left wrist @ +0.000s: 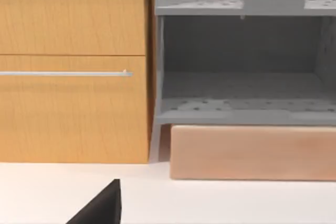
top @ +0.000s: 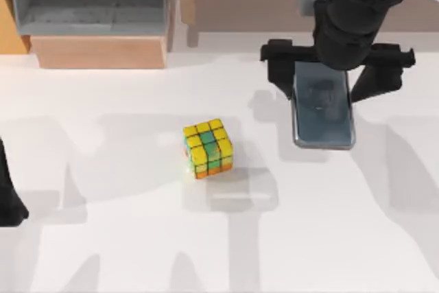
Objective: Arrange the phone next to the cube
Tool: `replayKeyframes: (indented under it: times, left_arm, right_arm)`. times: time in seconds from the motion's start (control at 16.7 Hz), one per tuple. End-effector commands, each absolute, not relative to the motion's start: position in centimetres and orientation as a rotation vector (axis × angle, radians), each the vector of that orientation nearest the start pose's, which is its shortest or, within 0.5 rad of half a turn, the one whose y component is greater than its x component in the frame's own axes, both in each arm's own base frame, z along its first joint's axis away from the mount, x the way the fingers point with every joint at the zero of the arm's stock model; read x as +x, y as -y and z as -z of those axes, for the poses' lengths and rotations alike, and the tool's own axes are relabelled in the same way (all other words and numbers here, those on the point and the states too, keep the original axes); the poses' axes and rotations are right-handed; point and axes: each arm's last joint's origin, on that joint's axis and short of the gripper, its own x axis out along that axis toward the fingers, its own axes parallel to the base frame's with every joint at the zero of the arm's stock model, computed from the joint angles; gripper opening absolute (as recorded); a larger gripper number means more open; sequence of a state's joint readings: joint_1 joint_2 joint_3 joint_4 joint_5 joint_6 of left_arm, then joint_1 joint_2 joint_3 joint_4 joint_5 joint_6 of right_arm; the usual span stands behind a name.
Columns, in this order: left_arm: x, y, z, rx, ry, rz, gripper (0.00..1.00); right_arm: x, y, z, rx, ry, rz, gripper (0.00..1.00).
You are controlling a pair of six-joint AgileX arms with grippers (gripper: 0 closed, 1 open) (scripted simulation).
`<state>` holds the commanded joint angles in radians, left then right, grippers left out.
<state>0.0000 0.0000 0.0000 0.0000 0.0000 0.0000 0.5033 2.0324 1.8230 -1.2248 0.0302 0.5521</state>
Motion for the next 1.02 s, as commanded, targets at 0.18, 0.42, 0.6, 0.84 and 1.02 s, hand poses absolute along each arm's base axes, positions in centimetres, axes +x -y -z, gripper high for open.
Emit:
replayKeyframes:
  times: [0.18,0.42,0.6,0.84,1.02]
  left_arm:
    - [10.6,0.1,-16.0,0.0,0.0,0.0,1.0]
    - [10.6,0.1,-16.0,0.0,0.0,0.0,1.0]
    - [10.6,0.1,-16.0,0.0,0.0,0.0,1.0]
    - [10.6,0.1,-16.0,0.0,0.0,0.0,1.0]
    - [10.6,0.1,-16.0,0.0,0.0,0.0,1.0]
  right_arm:
    - [35.5,-20.1,-25.6,0.081,-1.406,-0.016,0.0]
    - [35.4,-20.2,-26.2,0.099,-1.368,-0.037,0.0]
    - [35.6,-20.3,-26.1,0.107,-1.35,-0.051,0.0]
    - [36.1,-20.7,-24.9,0.108,-1.346,-0.063,0.0]
    - [36.5,-20.9,-23.4,0.103,-1.355,-0.067,0.0]
